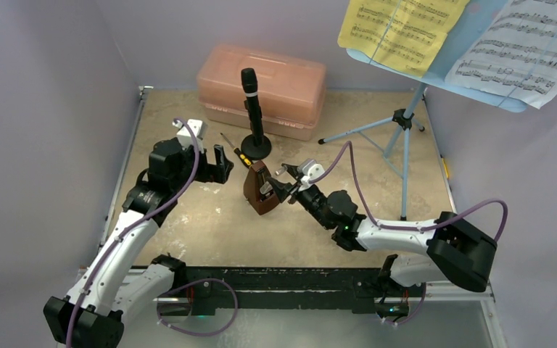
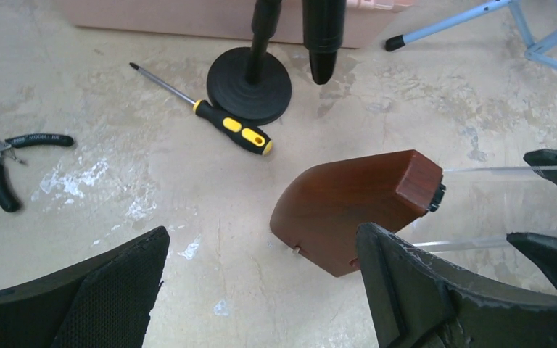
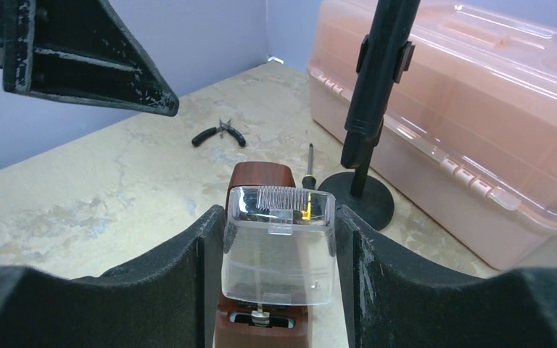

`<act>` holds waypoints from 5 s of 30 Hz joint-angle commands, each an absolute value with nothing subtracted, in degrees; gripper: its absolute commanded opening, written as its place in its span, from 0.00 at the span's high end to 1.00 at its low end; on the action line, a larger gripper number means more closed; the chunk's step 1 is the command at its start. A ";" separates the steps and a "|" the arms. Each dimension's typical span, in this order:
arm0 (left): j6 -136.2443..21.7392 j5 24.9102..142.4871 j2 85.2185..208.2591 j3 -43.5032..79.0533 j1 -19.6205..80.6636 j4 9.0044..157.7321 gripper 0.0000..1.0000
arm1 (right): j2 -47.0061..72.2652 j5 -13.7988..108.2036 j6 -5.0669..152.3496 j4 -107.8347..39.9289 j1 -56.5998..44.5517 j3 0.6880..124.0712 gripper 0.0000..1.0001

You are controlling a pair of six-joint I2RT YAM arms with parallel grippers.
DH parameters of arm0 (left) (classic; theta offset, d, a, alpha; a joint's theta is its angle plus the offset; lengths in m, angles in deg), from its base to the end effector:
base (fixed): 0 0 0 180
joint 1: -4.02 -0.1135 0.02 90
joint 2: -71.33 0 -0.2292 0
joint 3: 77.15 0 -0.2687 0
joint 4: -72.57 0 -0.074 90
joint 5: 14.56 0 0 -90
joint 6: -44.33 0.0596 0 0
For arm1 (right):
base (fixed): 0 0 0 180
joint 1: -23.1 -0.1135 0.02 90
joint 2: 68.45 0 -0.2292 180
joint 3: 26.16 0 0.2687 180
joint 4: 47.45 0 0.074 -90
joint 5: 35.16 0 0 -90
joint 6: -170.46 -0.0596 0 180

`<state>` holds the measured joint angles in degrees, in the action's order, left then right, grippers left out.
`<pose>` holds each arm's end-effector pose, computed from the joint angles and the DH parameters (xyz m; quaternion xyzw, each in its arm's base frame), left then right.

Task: Pack up the instrument practice props
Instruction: Close the cover of the metronome.

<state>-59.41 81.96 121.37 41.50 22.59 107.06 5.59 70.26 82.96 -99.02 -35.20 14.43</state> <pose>0.2431 -0.0888 0.2894 0.0664 0.8313 -0.1986 0.5148 0.1743 0.2521 0.2266 -0.2006 0.5566 0.3058 0.7459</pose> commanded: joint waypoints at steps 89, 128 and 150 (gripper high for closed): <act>-62.28 85.15 121.95 40.17 18.57 105.97 0.01 | 17.86 73.30 81.07 -81.84 -37.54 29.16 0.93; -61.93 86.06 121.21 40.42 18.53 105.64 0.02 | 13.13 69.94 87.00 -89.03 -36.72 23.33 0.93; -61.93 87.21 121.34 40.56 18.51 105.23 0.02 | 12.59 63.71 86.09 -87.24 -33.91 21.58 0.93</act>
